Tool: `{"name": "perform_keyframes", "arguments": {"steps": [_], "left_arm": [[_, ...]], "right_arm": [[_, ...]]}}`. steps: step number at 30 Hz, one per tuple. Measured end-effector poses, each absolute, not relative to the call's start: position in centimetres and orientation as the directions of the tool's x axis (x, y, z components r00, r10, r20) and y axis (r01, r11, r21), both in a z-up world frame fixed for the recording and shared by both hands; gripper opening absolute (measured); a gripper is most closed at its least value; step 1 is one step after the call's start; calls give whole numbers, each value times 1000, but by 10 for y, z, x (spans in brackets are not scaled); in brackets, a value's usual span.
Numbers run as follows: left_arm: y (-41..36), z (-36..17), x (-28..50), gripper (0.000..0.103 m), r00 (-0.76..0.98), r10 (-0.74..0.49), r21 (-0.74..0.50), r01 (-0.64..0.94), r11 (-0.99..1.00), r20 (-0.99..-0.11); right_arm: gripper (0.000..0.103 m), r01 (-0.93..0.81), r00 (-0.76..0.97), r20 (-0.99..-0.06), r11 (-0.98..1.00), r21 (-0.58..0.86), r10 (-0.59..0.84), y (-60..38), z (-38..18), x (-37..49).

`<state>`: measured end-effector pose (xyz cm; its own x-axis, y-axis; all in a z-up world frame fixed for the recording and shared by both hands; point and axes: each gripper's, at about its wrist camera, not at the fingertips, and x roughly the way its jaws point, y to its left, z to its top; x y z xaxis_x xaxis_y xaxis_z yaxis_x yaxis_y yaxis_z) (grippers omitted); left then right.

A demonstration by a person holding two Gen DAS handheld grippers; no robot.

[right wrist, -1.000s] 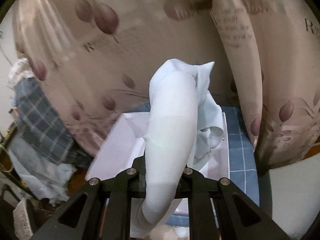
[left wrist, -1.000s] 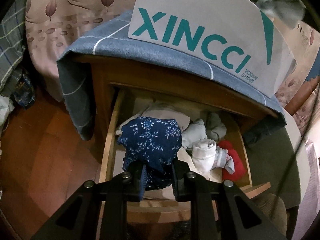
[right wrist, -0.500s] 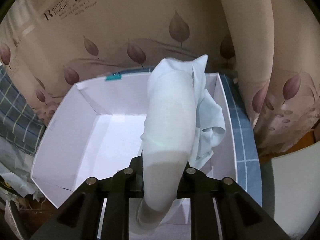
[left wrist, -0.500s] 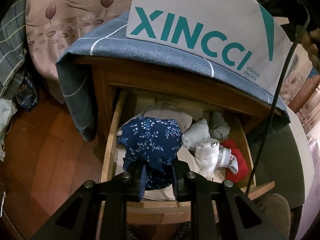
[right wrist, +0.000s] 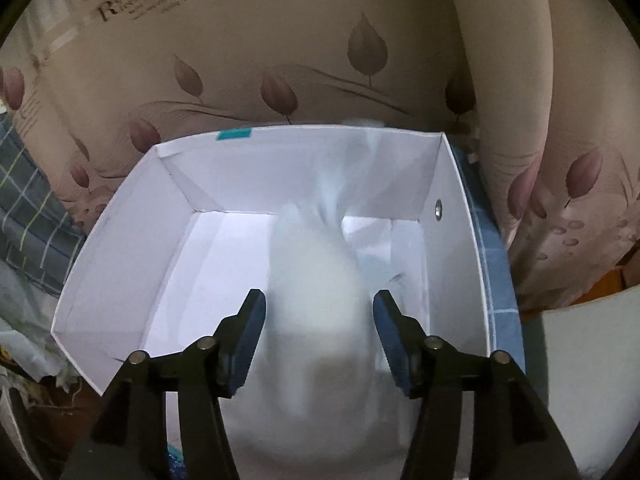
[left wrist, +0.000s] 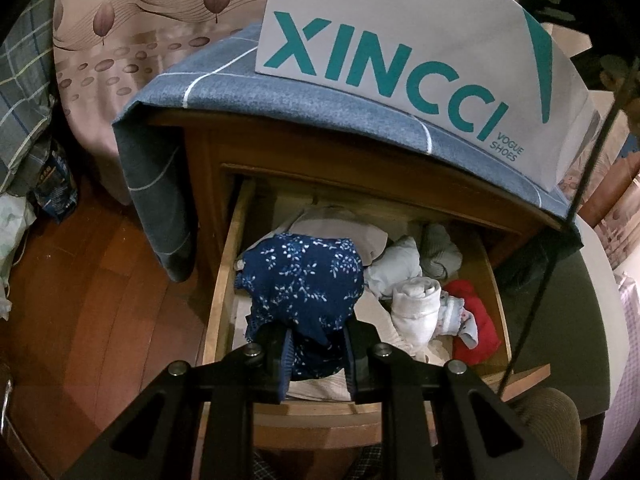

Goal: Take underwear out of drawer
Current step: 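Lift the dark-blue floral underwear into the white box and open the left gripper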

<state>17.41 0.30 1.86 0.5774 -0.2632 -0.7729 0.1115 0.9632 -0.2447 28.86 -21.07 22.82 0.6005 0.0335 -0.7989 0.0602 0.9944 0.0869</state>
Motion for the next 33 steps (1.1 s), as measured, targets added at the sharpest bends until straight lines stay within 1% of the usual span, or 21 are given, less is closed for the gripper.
{"name": "perform_keyframes", "arguments": {"steps": [3, 5, 9, 16, 22, 26, 30, 33], "left_arm": [[3, 18, 174, 20, 579, -260, -244, 108, 964, -772], [4, 18, 174, 20, 580, -261, -248, 104, 963, -771], [6, 18, 174, 20, 584, -261, -253, 96, 963, -769], [8, 19, 174, 20, 587, -263, -256, 96, 962, -766], [9, 21, 174, 20, 593, -265, -259, 97, 961, -761], [7, 21, 173, 20, 594, -266, -256, 104, 961, -759], [10, 23, 171, 20, 598, -283, -271, 112, 956, -750], [13, 28, 170, 20, 606, -282, -273, 110, 956, -744]], "right_arm": [[57, 53, 627, -777, 994, 101, 46, -211, 242, 279], [57, 47, 640, -766, 992, 114, 57, -211, 251, 272], [60, 8, 669, -736, 989, 149, 106, -212, 267, 244], [63, -52, 669, -733, 991, 124, 126, -210, 260, 188], [67, -71, 648, -751, 992, 103, 124, -214, 215, 138], [67, -54, 584, -804, 994, 94, 107, -220, 162, 122], [67, -1, 502, -859, 993, 117, 102, -231, 106, 119], [67, 31, 475, -871, 987, 157, 124, -239, 80, 118]]}}
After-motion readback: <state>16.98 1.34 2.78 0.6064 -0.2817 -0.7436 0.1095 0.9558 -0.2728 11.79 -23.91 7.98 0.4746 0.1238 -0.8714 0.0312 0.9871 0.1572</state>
